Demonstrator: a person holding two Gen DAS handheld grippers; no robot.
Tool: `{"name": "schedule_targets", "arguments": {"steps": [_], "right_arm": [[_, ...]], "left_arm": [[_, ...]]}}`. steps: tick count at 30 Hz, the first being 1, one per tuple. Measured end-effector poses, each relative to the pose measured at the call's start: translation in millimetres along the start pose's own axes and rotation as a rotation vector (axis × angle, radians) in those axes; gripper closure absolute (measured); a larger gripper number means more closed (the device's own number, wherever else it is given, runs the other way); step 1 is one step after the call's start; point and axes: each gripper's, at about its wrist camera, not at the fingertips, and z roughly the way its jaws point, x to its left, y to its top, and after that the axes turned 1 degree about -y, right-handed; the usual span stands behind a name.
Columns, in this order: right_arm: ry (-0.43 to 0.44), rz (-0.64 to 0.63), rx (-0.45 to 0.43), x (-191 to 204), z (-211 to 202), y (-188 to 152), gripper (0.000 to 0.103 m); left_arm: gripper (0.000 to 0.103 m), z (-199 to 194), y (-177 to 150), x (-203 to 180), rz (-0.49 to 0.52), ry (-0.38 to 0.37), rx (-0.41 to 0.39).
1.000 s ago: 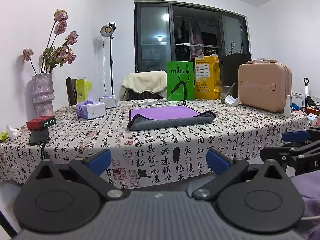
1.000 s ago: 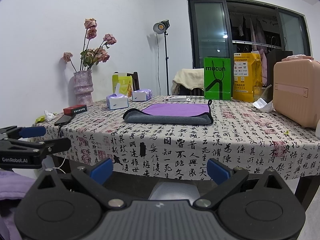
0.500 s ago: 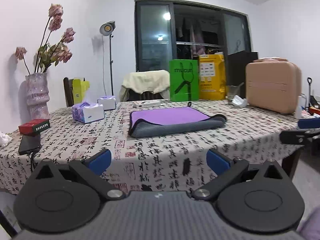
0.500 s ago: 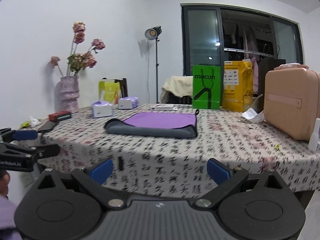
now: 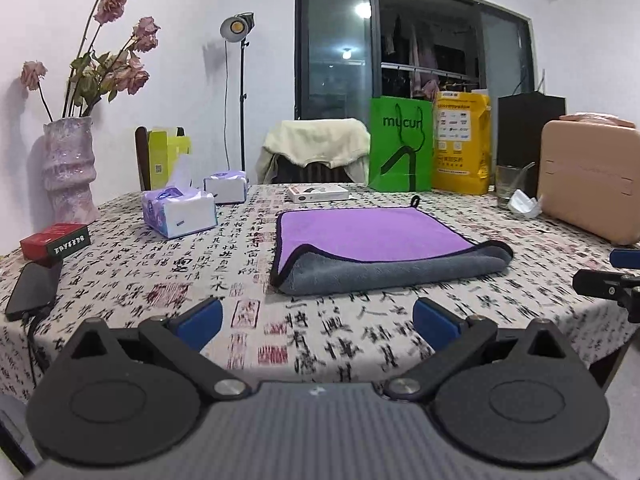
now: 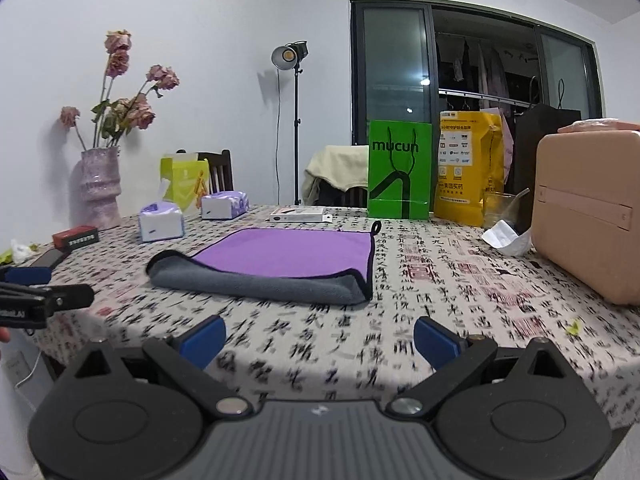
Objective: Fold towel
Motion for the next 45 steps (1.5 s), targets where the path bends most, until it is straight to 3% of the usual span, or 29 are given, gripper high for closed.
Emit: {"name": "schedule_targets", "arguments": {"steps": [10,14,19,26,28,31,32,34,37,38,39,45], "right_arm": [[0.009,0.020,0.050,-17,71,17,0.002],[0.030,0.009,0.085,-22,96,24,0.010],[0.071,0.024,0.123,-29,122,32,0.022],[0.085,0.054,0.152,-40,155,43,0.029],[0.105,0.044,0.171,-41,164,45,0.036],[0.131,0.033,0.209,-42,175,44,0.048],[0.135,0.028,0.225,-42,179,43,0.048],[0.151,0.025,0.257,-42,184,42,0.053],[0.174,0.014,0.275,-41,187,42,0.074],[0.171,0.007,0.282,-40,188,42,0.088],[0.171,0.004,0.285,-40,189,42,0.094],[0.165,-0.003,0.278,-42,191,45,0.097]], "left_arm": [[0.001,61,26,4,0.035,-0.007,0.038],[0.013,87,35,7,0.033,-0.007,0.064],[0.042,118,43,13,0.021,-0.017,0.141],[0.043,145,45,17,0.013,-0.038,0.207],[0.038,153,45,19,-0.001,-0.057,0.245],[0.042,160,44,22,-0.022,-0.080,0.284],[0.047,162,44,23,-0.032,-0.093,0.293],[0.076,164,45,25,-0.049,-0.113,0.303],[0.089,165,45,26,-0.055,-0.120,0.312],[0.090,166,45,26,-0.055,-0.123,0.312],[0.091,166,45,26,-0.054,-0.123,0.312],[0.095,168,48,25,-0.043,-0.106,0.303]]}}
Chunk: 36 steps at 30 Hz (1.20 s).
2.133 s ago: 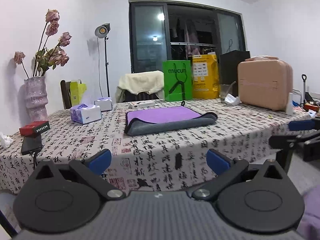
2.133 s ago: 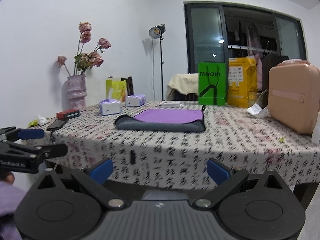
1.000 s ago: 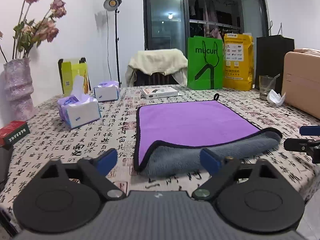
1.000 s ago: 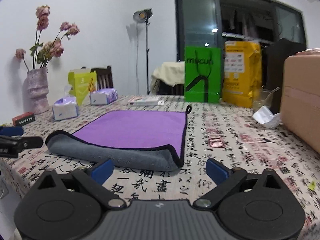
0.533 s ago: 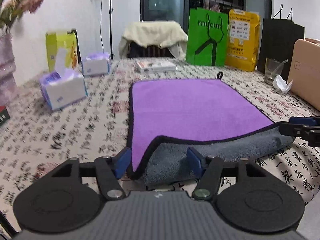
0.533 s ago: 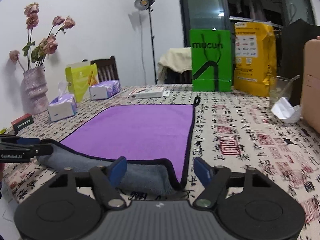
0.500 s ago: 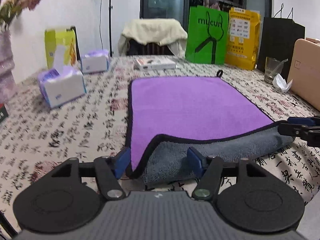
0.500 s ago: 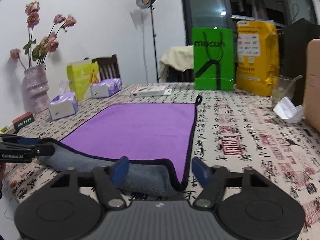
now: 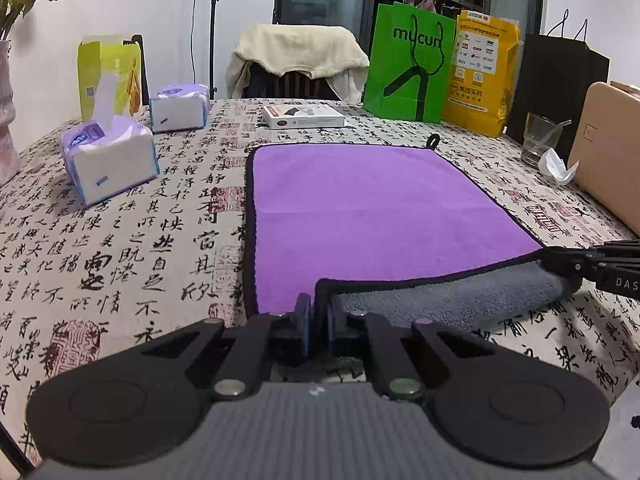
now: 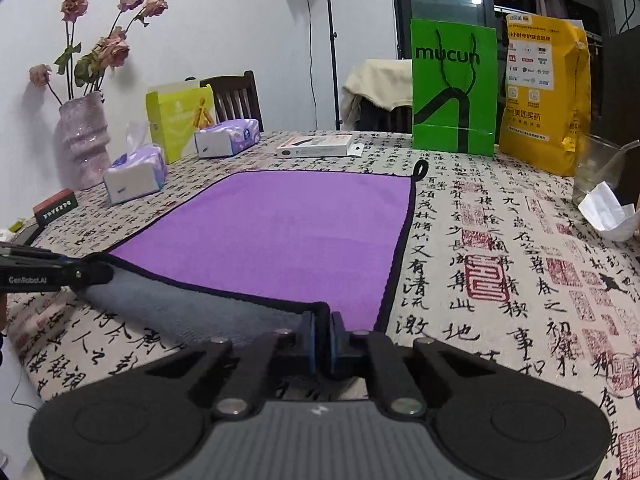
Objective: Fold towel
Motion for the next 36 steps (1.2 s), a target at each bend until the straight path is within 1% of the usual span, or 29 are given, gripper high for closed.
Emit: {"name": "schedule_targets", "arguments": {"steps": [6,13,21,29,36], "right_arm": [[-0.007,-0.009,-0.022,-4,3,9,0.098],[-0.019,-0.035,-0.049,-6,11,29,0.098],[-0.026,-0.065,-0.066,-13,30,52,0.098],[-0.017,-0.075,-0.074,-23,58,84,0.098],[0.004,-0.050,-0.040,-41,94,113,0.098]], "left_arm": [[0.097,2,13,1,0.007,0.008,-0.031],[0.097,9,32,2,0.023,0.016,-0.065],[0.097,28,57,4,0.055,0.026,-0.091],[0.097,61,96,20,0.048,0.012,-0.065],[0.097,101,130,35,0.025,-0.003,-0.027]]}}
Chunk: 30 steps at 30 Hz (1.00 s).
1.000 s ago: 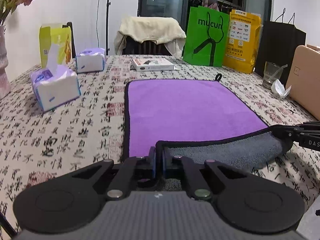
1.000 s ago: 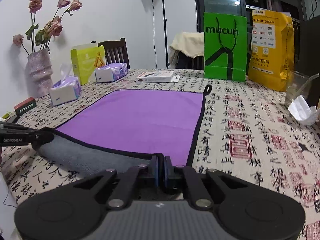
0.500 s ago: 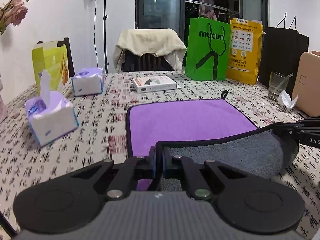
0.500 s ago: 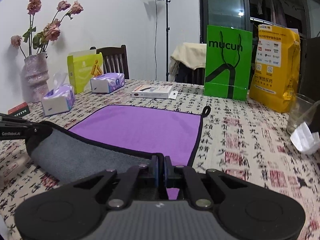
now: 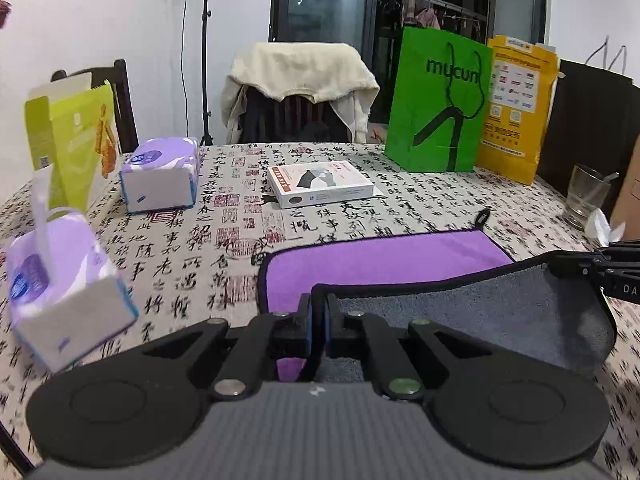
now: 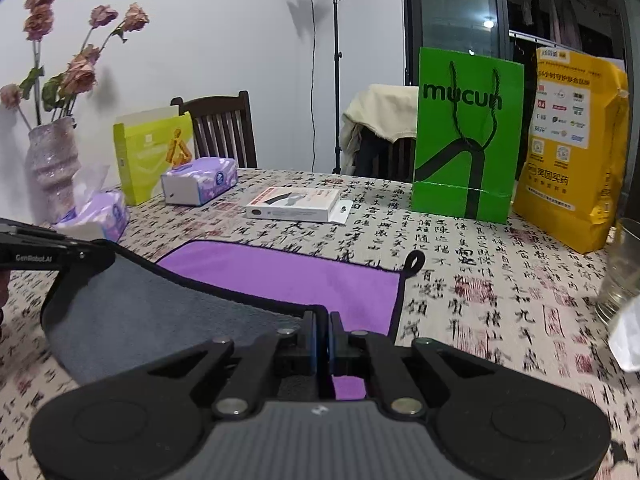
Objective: Fold towel
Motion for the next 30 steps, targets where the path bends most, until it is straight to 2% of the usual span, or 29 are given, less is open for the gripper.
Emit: {"name": "schedule_targets", "arguments": {"steps": [9,20,21,23,24,25,26,28,29,30], "right_arm": [[0.017,0.032,0.042,-28,54,29,0.098],[0.012,0.066,0.104,-52,116,47,0.098],[0.006,0.069,0.111,-54,120,47,0.098],[-0.010,0.066,0.130,-54,127,47,0.096],[-0.017,0.071,0.130,-54,129,46,0.091],[-0.028,0.081,0.121,-55,129,45,0.089],[-0.041,0.087,0.117,-56,128,44,0.085],[-0.044,0.107,0.108,-60,126,43,0.066],[-0.048,0.120,0.104,-62,123,43,0.048],[-0.054,0.134,0.097,-64,120,44,0.037]], "left_arm": [[0.097,62,35,17,-0.046,-0.007,0.074],[0.095,117,60,30,-0.055,0.012,0.105],[0.090,121,60,31,-0.055,0.020,0.107],[0.068,125,60,34,-0.060,0.048,0.102],[0.050,125,60,36,-0.059,0.051,0.095],[0.036,124,59,38,-0.058,0.055,0.090],[0.032,123,59,39,-0.054,0.056,0.089],[0.024,117,57,41,-0.038,0.052,0.083],[0.020,114,57,41,-0.029,0.050,0.085],[0.012,111,56,41,-0.023,0.053,0.084]]}}
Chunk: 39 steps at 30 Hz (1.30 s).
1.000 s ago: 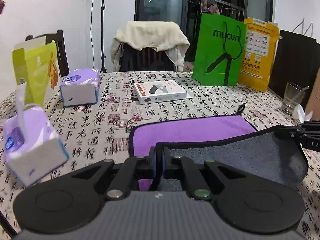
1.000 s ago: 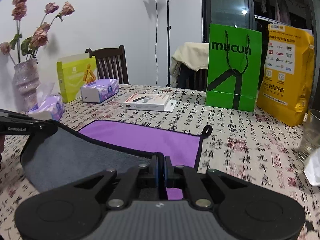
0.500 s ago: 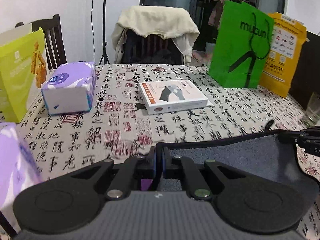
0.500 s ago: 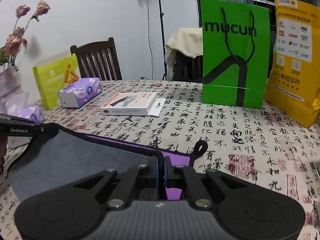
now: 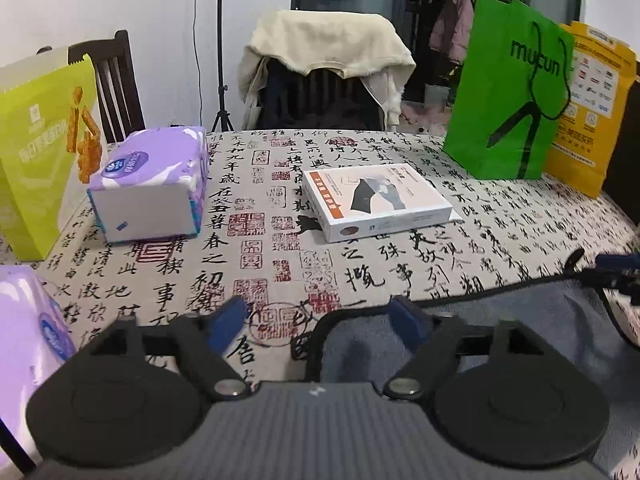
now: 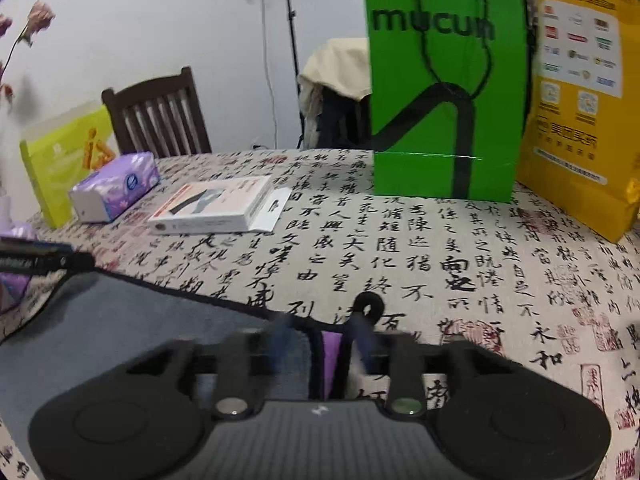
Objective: Fold towel
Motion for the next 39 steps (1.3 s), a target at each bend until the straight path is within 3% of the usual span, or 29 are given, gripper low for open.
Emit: {"name": "schedule_targets", "arguments": {"steps": [1,2,5,6,19,39], "right_arm": [[-0.001,0.009,-0.006,-1,-4,1,0.037],[0.000,0.010,-0.010,-1,-7,2,0.034],[0.016,0.023,-0.036,1,-21,2,0.003],[0.020,0.027,-0.047,3,-26,1,0.002],[-0.011,-0.027,-0.098,40,-102,-27,0.000],[-0.024,-0.009,-0.190,80,-231,-108,0.000]], "left_arm": [[0.004,-4,-1,0,-0.001,0.008,-0.009],[0.002,-9,-3,0,-0.002,0.018,-0.024],[0.001,-26,-10,-2,0.018,0.023,-0.042],[0.000,-31,-11,-3,0.020,0.026,-0.043],[0.000,-118,-47,-13,-0.014,0.042,-0.098],[0.000,-238,-134,-51,0.008,0.058,-0.189]]}}
